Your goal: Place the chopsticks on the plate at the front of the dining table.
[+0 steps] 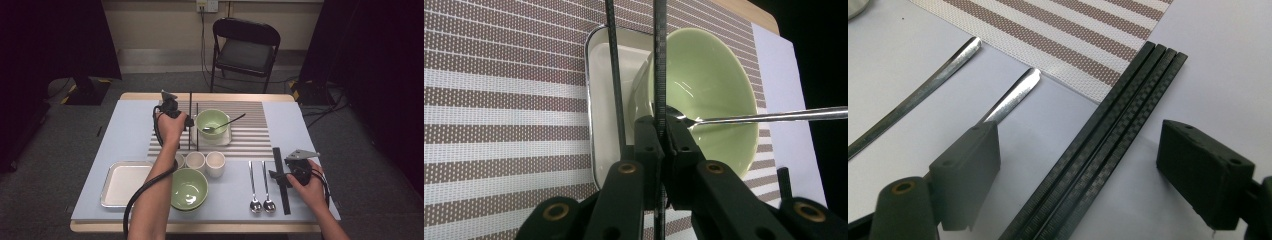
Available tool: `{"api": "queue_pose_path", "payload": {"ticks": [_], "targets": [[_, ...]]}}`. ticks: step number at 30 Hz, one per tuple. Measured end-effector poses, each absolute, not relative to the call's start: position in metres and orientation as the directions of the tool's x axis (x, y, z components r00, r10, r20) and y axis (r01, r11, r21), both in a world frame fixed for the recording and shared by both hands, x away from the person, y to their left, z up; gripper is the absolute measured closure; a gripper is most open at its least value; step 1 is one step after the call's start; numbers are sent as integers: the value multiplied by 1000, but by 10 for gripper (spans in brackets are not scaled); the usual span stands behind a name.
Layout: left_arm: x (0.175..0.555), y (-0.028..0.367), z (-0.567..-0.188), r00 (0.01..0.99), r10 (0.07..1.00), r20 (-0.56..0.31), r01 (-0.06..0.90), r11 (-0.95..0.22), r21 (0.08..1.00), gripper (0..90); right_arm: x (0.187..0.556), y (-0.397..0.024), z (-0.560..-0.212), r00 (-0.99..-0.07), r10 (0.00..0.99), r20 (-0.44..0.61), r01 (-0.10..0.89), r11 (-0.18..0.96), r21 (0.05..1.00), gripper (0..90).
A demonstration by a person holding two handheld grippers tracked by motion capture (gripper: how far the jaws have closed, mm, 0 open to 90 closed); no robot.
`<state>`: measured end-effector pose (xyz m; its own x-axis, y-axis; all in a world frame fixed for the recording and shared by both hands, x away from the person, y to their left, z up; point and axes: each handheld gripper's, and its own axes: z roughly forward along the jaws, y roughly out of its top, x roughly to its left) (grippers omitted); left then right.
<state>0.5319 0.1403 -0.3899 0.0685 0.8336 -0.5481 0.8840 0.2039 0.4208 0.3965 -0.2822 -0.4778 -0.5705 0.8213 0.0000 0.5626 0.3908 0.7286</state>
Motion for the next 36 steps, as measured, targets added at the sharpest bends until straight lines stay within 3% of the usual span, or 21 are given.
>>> {"api": "queue_pose_path", "payload": {"ticks": [36], "targets": [[542, 133, -408, 27, 843, -538, 878, 237, 416, 862, 396, -282, -478, -572, 820, 0, 562, 392, 729, 168]]}}
